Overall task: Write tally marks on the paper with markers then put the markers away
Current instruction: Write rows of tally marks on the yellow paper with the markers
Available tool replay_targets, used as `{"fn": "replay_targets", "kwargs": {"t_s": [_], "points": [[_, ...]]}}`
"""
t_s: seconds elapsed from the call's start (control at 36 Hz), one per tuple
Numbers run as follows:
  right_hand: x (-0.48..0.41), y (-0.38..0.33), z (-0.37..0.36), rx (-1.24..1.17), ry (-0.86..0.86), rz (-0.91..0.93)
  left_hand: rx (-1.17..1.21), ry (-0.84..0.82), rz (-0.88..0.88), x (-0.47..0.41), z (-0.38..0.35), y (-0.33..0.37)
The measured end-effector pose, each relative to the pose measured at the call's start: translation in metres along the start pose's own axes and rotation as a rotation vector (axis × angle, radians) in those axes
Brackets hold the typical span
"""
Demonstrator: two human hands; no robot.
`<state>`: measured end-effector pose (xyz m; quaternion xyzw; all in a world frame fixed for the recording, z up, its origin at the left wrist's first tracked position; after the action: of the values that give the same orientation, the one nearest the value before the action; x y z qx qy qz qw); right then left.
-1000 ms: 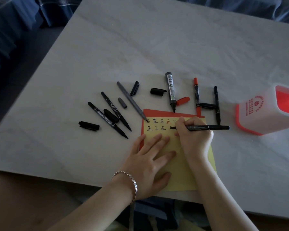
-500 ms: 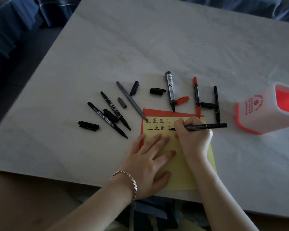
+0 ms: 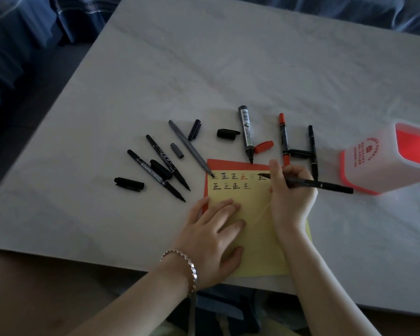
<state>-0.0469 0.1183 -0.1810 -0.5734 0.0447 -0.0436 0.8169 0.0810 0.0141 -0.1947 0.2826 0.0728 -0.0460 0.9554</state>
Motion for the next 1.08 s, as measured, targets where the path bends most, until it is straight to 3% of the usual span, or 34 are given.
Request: {"fn": "replay_targets", "kwargs": {"t_s": [0.22, 0.36, 0.56, 0.83, 1.08], "points": [[-0.016, -0.016, -0.003, -0.16, -0.351, -0.069, -0.027, -0.057, -0.003, 0.0, 0.001, -0.001], [-0.031, -0.046, 0.0, 0.159, -0.466, 0.098, -0.073, -0.124, -0.04, 0.01, -0.002, -0.008], [-0.009, -0.066, -0.058, 0.598, -0.723, 0.351, -0.085, -0.104, -0.059, 0.011, 0.0, -0.009], [-0.007, -0.059, -0.106, 0.807, -0.544, 0.408, -0.08, -0.096, -0.066, 0.011, 0.001, -0.009], [-0.027, -0.059, -0.075, 0.779, -0.362, 0.406, -0.076, -0.09, -0.07, 0.011, 0.002, -0.009]]}}
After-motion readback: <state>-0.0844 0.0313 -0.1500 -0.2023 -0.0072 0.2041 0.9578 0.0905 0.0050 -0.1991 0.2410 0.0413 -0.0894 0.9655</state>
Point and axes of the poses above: each hand's wrist, its own x-axis away from the middle knuckle, its own z-axis out of the back of the hand, y = z × x, the point moved 9 cm from there along -x, towards the middle knuckle, and after that the axes turned 7 degrees about x, right-handed, at the moved point
